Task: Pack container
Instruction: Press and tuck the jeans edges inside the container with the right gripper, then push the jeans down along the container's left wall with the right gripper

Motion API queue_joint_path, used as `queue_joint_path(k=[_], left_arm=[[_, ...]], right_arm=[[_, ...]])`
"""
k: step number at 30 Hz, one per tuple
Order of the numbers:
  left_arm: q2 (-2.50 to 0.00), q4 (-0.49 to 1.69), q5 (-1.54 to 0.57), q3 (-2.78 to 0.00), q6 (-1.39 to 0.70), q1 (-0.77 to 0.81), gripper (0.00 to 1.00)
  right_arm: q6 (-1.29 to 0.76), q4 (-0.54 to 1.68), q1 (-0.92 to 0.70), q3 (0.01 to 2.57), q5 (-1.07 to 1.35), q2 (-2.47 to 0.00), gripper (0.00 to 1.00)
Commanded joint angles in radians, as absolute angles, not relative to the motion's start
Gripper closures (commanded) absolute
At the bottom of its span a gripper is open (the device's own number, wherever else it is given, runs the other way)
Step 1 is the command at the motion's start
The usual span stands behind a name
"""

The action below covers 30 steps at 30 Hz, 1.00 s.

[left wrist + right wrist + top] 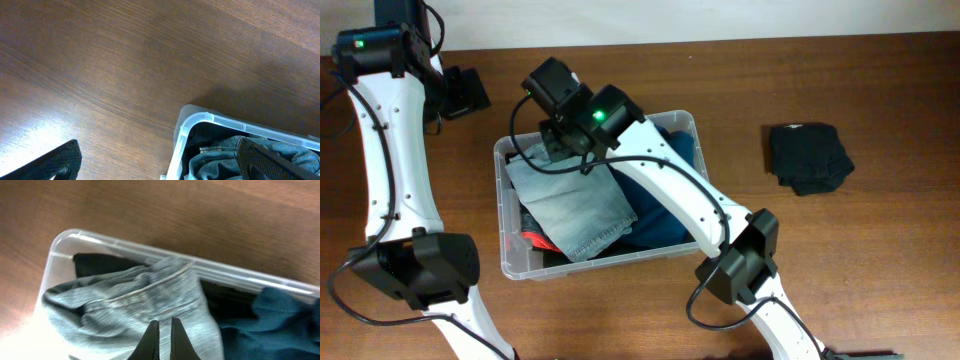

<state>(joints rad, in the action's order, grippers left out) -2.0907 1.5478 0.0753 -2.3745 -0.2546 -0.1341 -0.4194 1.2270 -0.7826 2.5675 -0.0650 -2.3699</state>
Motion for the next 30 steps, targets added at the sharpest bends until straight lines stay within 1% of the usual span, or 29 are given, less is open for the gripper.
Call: queue_joint_path(k=[1,6,12,15,20,26,30], left_arm=[[-2.082,1.549,0.068,-2.371,-0.265,-0.137,0.01],[-2.082,1.549,0.068,-2.371,-0.265,-0.136,0.0],[-2.082,1.549,0.068,-2.371,-0.265,-0.136,0.01],[-2.082,1.549,0.068,-2.371,-0.265,-0.136,0.01],[-2.082,1.549,0.068,-2.371,-0.265,-0.136,0.01],[-2.082,1.549,0.068,-2.371,-0.265,-0.136,0.01],[-2.082,1.549,0.068,-2.371,-0.265,-0.136,0.01]], right_arm=[[-0.428,1.23,-0.779,2.566,-0.089,-2.365,0.96],[-0.435,1.188,-0.778,2.505,-0.031,-2.369,0.96],[-0.455,1.069,-0.779,2.374,0.121,-2.374,0.96],[-0.513,1.036,-0.778,2.293,0.121,-2.376,0.96],[-0.513,0.948,-0.778,2.139,0.123,-2.376,0.96],[-0.51,0.961,-0.778,2.146,0.12,-2.353,0.96],[-0.494,0.993,-0.78,2.196,0.115,-2.277,0.96]])
